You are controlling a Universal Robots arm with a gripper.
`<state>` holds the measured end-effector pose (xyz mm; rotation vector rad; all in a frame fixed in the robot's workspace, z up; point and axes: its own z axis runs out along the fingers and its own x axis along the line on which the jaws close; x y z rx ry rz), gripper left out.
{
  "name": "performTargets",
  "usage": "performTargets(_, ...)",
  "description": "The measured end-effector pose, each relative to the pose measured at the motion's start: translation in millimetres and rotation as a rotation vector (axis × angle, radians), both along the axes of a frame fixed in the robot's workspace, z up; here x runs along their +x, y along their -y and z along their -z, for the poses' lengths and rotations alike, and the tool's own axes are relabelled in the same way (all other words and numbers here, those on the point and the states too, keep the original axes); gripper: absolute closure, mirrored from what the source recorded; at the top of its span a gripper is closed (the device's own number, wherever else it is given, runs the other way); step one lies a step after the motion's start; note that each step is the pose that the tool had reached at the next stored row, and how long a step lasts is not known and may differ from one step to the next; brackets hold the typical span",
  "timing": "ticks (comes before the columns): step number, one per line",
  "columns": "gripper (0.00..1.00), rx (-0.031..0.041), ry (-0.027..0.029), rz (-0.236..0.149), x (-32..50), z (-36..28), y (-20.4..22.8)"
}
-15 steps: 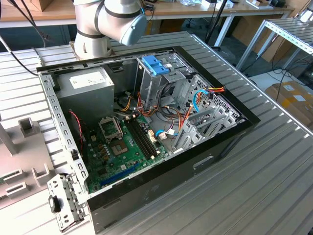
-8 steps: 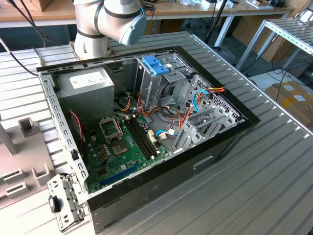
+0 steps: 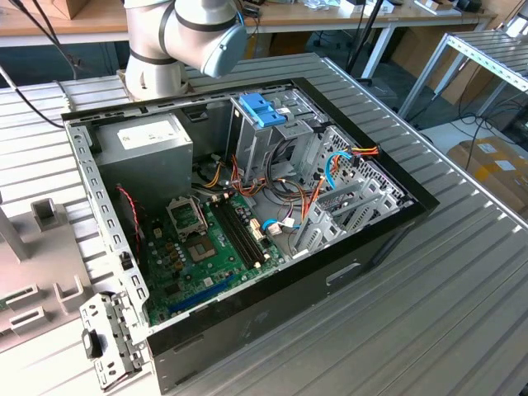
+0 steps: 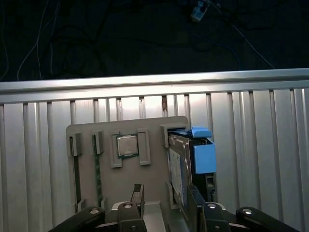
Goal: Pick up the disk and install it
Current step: 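Pick up the disk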
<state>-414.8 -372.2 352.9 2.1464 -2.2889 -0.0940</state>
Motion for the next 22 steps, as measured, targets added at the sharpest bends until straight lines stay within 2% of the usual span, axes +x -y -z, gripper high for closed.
performTargets(22,0.52,0.0033,-0.0001,0.0,-7.6,3.4,-4.9)
